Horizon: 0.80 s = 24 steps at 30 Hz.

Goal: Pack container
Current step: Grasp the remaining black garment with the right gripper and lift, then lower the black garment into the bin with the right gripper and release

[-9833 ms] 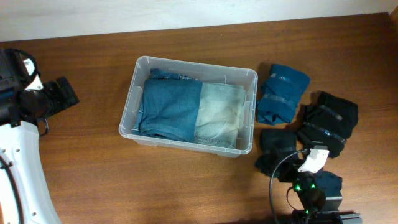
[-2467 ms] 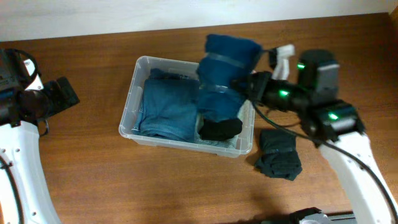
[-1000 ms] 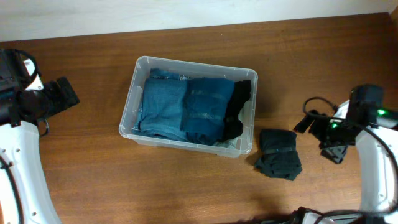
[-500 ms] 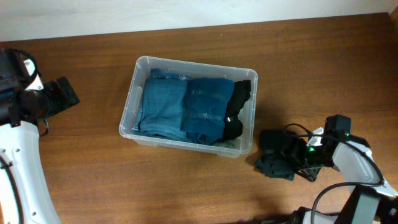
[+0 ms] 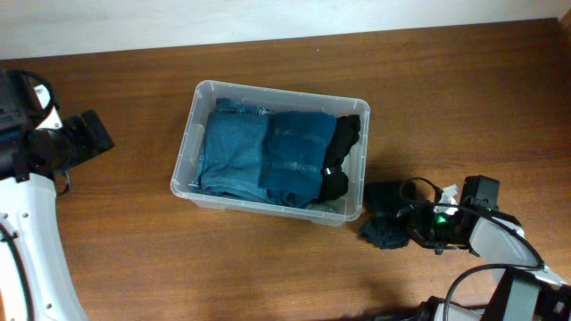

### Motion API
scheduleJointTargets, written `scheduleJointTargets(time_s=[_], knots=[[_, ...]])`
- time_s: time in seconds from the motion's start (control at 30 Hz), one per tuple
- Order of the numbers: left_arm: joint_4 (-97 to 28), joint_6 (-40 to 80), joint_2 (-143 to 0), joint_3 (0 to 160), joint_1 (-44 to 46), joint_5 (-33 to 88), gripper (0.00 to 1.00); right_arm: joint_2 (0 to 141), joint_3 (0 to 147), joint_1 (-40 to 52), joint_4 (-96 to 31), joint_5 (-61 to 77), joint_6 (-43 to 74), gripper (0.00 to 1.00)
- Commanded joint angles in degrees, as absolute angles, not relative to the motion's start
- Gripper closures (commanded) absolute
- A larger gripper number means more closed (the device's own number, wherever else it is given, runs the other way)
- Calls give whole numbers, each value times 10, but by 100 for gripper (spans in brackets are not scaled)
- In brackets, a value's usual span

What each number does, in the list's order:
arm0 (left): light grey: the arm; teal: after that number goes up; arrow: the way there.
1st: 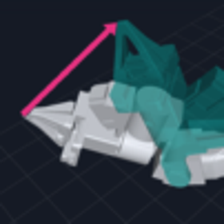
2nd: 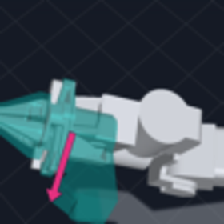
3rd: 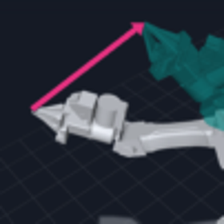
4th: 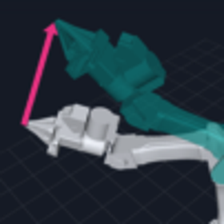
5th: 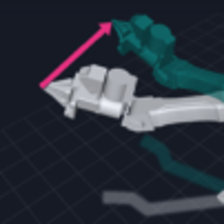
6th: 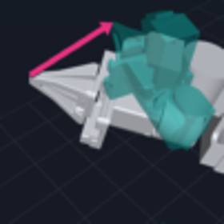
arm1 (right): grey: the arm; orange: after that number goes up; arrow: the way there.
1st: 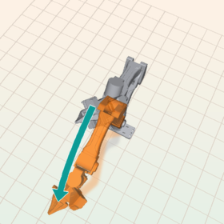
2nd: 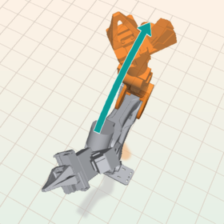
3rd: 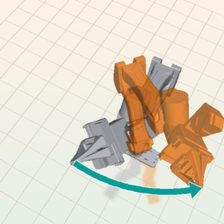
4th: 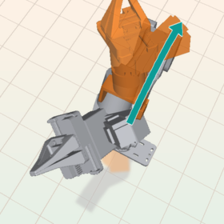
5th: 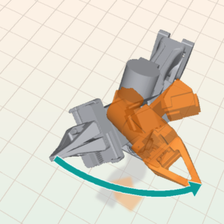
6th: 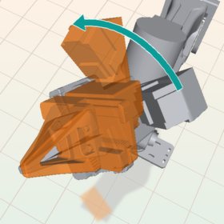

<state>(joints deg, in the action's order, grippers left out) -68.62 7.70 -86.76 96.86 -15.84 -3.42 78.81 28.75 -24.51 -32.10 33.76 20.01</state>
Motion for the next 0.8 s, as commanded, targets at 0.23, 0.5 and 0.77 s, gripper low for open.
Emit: scheduleJointTargets(time_s=[0.23, 0.5, 0.77], knots=[[-686, 77, -868, 967, -160, -32, 0, 735, 381, -244, -394, 591, 140, 96], [-686, 77, -868, 967, -160, -32, 0, 609, 544, -243, -373, 724, 229, 96], [-687, 77, -868, 967, -160, -32, 0, 561, 580, -142, -175, 673, 408, 96]])
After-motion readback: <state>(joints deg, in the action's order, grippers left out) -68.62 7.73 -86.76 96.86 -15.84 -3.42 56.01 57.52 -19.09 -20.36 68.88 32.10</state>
